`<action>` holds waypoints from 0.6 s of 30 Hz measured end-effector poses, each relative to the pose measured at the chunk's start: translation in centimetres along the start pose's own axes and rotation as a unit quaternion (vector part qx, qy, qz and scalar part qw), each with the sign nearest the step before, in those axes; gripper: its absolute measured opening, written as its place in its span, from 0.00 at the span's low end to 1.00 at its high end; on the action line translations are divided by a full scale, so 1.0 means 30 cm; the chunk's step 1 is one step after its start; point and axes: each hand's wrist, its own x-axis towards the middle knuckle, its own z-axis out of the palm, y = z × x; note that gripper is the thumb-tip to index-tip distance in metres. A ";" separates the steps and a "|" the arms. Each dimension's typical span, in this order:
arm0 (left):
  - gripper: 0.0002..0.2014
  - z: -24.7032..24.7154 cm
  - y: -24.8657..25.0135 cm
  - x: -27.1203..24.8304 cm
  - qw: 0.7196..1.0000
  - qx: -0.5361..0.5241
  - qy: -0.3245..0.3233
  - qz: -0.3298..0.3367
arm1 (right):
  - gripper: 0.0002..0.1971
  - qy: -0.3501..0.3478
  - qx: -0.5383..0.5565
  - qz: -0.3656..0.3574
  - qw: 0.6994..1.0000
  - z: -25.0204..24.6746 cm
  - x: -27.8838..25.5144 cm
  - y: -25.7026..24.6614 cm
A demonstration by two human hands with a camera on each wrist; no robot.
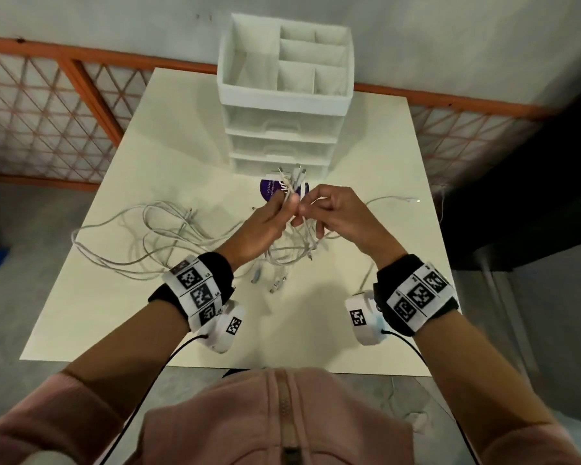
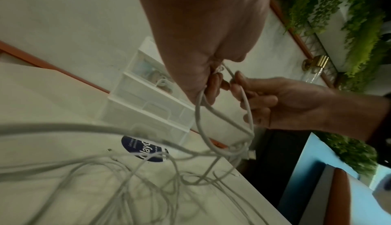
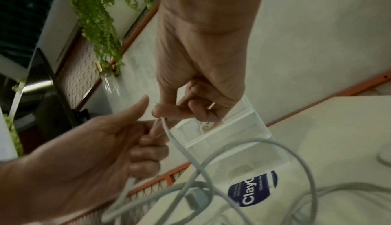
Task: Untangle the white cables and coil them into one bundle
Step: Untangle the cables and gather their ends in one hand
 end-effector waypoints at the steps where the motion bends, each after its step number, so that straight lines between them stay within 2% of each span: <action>1: 0.19 0.009 -0.002 0.000 1.000 0.001 -0.006 0.002 | 0.06 0.010 0.003 -0.004 1.000 0.007 0.001 -0.006; 4: 0.19 0.027 -0.008 -0.010 1.000 0.001 -0.001 0.006 | 0.05 0.021 -0.002 -0.008 1.000 0.021 0.009 -0.004; 10: 0.19 0.036 0.011 0.009 0.992 -0.032 0.122 0.007 | 0.09 0.014 0.028 0.002 0.999 0.051 0.023 0.024; 15: 0.19 0.004 0.075 0.009 0.983 -0.104 0.149 0.036 | 0.11 -0.071 0.031 0.019 0.997 0.075 0.013 0.085; 18: 0.19 -0.019 0.108 0.011 0.981 -0.106 0.145 0.078 | 0.05 -0.097 -0.063 0.001 0.993 0.055 0.016 0.106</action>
